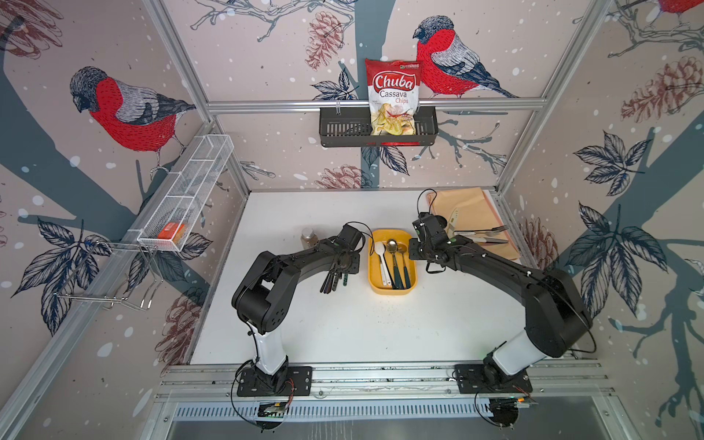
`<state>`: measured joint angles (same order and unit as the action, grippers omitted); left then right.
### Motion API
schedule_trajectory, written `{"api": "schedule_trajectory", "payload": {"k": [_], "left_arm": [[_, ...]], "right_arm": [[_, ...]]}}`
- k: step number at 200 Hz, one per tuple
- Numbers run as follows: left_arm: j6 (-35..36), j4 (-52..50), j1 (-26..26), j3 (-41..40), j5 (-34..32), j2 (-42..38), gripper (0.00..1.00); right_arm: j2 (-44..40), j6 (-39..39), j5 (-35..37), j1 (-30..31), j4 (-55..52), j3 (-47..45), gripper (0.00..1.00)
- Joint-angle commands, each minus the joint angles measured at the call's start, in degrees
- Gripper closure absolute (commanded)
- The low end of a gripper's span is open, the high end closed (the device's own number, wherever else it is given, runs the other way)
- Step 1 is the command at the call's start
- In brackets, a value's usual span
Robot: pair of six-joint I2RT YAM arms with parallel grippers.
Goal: Put the spoon into the storage box
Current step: Pick up the spoon from the center of the board.
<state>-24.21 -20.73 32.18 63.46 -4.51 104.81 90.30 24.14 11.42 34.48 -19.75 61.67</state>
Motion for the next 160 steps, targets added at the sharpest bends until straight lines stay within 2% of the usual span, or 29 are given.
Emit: {"api": "schedule_trajectory", "payload": {"k": [1,49,123,160], "left_arm": [[-0.8,1.9,0.2,-0.7,0.2,0.6,0.58],[-0.4,2.0,0.2,-0.3,0.8,2.2,0.62],[0.4,1.7,0.3,0.3,2.6,3.9,0.91],[1.2,2.0,0.7,0.7,4.6,3.8,1.00]], "right_arm": [[-1.4,-0.4,1.2,-0.3,1.2,-0.3,0.58],[-2.1,-0.6,1.6,-0.6,1.0,-0.4,0.58],[-2.8,-0.2,1.9,-0.7,1.0,-0.7,0.58],[-2.8,-0.1,2.1,-0.8,0.8,-0.6,0.58]]}}
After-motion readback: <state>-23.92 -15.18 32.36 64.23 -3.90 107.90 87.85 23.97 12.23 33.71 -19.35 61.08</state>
